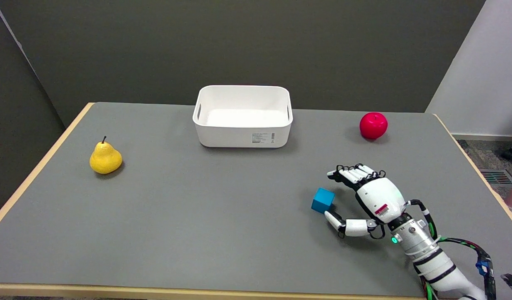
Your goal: Pick up the cube.
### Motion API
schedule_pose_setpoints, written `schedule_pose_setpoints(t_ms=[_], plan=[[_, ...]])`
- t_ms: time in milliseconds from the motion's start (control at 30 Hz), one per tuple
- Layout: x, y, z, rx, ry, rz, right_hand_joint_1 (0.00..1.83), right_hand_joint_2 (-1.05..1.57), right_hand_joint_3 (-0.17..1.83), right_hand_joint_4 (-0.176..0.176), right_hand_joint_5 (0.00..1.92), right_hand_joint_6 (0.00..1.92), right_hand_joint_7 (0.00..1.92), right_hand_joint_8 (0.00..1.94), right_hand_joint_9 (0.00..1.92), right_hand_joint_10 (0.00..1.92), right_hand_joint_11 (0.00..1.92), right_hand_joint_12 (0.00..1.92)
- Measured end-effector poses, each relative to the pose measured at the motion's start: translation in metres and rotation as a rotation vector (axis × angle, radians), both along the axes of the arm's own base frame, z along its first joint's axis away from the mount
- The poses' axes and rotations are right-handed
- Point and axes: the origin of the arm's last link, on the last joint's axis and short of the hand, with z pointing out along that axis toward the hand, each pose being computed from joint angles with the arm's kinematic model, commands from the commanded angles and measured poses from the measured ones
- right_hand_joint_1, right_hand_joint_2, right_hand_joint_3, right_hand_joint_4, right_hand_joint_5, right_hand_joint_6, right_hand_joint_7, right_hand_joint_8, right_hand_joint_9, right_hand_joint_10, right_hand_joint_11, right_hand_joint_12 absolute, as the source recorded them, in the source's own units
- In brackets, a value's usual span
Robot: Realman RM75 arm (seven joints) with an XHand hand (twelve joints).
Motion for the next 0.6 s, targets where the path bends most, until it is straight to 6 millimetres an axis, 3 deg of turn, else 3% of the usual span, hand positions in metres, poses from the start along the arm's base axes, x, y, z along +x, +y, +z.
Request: schedule_pose_setpoints(t_ms=[300,600], plan=[[0.000,-0.009,-0.001,-0.006,0.003,-0.014,0.54,0.65,0.84,-0.065,0.40,0.77,0.56,0.71,0.53,1.19,0.42,1.65],[-0.002,-0.014,-0.005,-0.005,0.000,-0.025,0.57,0.65,0.85,-0.088,0.41,0.83,0.59,0.76,0.57,1.23,0.46,1.68]])
